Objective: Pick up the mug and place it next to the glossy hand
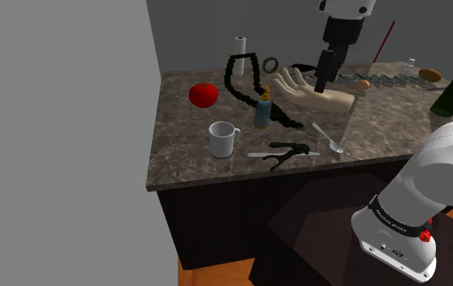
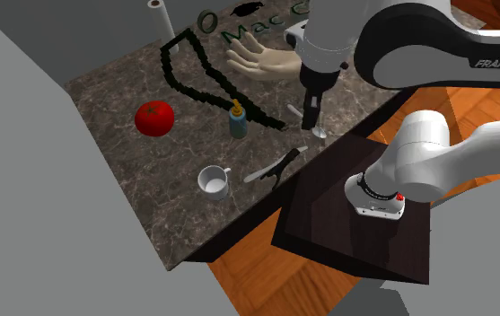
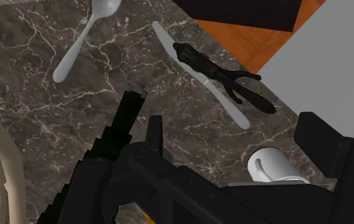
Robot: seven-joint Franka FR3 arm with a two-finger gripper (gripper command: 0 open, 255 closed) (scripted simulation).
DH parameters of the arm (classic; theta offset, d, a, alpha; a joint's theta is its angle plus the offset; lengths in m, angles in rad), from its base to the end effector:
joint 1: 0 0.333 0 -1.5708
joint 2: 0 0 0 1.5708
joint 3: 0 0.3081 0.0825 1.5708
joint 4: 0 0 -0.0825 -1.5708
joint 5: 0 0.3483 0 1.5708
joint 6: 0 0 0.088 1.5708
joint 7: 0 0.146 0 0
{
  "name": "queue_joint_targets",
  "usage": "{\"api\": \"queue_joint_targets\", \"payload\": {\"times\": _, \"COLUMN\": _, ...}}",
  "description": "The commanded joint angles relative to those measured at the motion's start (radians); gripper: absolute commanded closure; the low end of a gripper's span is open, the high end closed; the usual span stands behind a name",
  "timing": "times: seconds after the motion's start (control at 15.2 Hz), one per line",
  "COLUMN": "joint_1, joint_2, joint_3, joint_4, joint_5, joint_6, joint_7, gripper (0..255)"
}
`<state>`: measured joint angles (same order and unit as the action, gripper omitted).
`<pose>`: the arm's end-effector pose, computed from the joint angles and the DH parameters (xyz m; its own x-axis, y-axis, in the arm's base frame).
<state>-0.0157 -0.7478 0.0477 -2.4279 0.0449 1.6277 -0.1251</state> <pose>0.2863 0.0175 0.5083 0.9889 0.1396 -0.0510 0.1388 -0.9901 -0.0187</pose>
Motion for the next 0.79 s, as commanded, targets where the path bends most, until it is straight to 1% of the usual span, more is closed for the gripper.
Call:
{"api": "queue_joint_targets", "payload": {"times": 0.0, "joint_1": 0.0, "joint_2": 0.0, "joint_3": 0.0, "joint_4": 0.0, "joint_5": 0.0, "joint_6": 0.0, "joint_7": 0.0, "gripper": 0}}
{"api": "queue_joint_targets", "payload": {"times": 0.4, "joint_1": 0.033, "joint_2": 0.148, "joint_3": 0.104, "joint_4": 0.008, "joint_5": 0.043, "joint_6": 0.157, "joint_7": 0.103, "gripper": 0}}
{"api": "queue_joint_targets", "payload": {"times": 0.73, "joint_1": 0.049, "joint_2": 0.301, "joint_3": 0.189, "joint_4": 0.053, "joint_5": 0.049, "joint_6": 0.277, "joint_7": 0.192, "gripper": 0}}
